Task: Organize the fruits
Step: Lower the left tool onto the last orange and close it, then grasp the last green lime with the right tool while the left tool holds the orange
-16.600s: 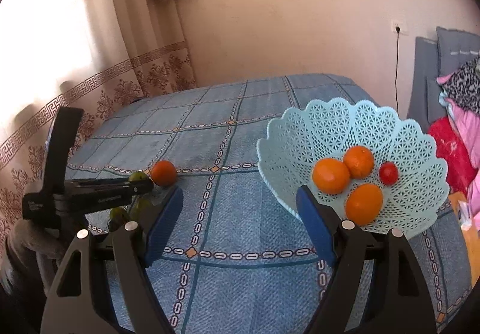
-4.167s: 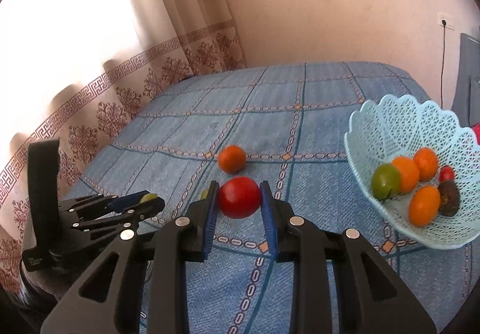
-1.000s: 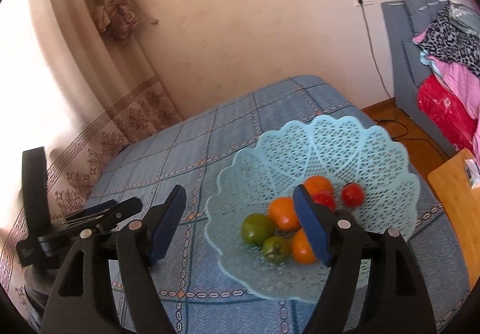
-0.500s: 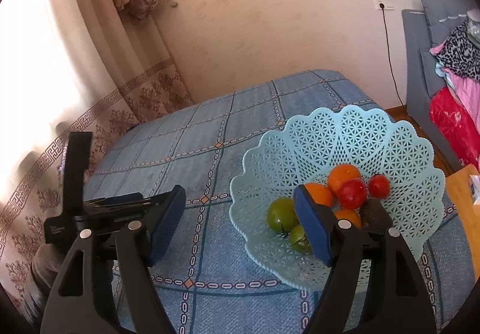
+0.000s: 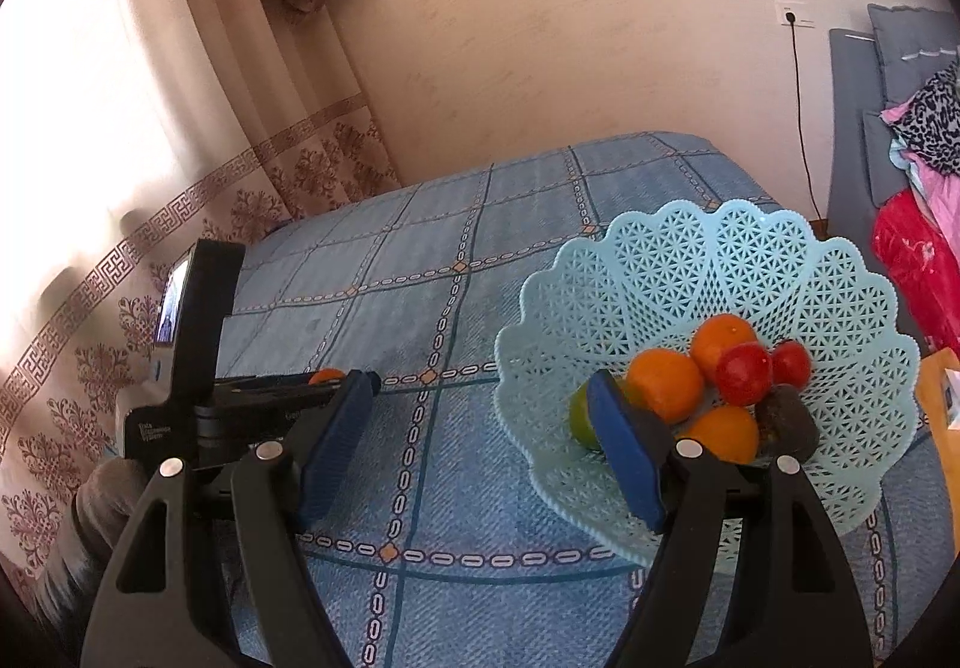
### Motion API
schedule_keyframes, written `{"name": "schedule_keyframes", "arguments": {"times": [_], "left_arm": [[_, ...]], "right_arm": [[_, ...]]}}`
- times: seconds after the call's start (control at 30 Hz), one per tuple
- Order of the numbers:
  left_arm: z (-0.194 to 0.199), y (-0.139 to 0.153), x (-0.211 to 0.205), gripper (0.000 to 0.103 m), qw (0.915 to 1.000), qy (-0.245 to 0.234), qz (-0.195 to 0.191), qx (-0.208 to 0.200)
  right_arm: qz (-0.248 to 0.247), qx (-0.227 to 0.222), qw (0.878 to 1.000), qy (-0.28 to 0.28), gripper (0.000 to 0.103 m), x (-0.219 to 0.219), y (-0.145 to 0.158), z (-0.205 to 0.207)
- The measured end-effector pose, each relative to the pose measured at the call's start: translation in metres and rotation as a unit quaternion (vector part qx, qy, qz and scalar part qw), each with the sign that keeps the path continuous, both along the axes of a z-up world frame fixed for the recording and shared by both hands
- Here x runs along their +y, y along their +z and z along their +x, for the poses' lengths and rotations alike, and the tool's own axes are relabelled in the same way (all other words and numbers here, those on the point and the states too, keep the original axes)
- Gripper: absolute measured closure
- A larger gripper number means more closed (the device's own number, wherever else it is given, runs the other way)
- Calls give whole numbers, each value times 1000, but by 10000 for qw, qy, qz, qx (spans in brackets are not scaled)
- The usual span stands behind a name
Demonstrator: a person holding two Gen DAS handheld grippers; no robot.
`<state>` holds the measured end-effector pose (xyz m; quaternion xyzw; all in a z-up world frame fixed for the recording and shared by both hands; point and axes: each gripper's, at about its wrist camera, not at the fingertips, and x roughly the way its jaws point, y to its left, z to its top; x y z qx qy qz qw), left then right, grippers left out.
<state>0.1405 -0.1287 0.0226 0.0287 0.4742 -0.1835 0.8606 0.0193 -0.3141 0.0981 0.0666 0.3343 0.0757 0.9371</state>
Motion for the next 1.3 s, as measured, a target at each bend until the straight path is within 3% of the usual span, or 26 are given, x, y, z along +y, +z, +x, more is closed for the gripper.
{"name": "schedule_keyframes", "arguments": {"times": [0.03, 0.37, 0.87, 1.03, 1.3], "left_arm": [[0, 0, 1, 66, 10000, 18, -8, -3], [-1, 7, 23, 67, 9996, 141, -253, -72], [-19, 51, 53, 67, 9942, 536, -378, -847], [-22, 59, 65, 67, 9912, 706, -371, -1052], [-18, 58, 82, 67, 9901, 884, -466, -984]], "right_arm": [[-9, 7, 10000, 17, 27, 2, 0, 0], [-134, 45, 9995, 298, 27, 20, -6, -2], [-418, 595, 9881, 1356, 27, 85, -35, 13], [-637, 848, 9813, 1609, 46, 109, -52, 23], [-798, 1185, 9720, 1866, 61, 134, -73, 38]]}}
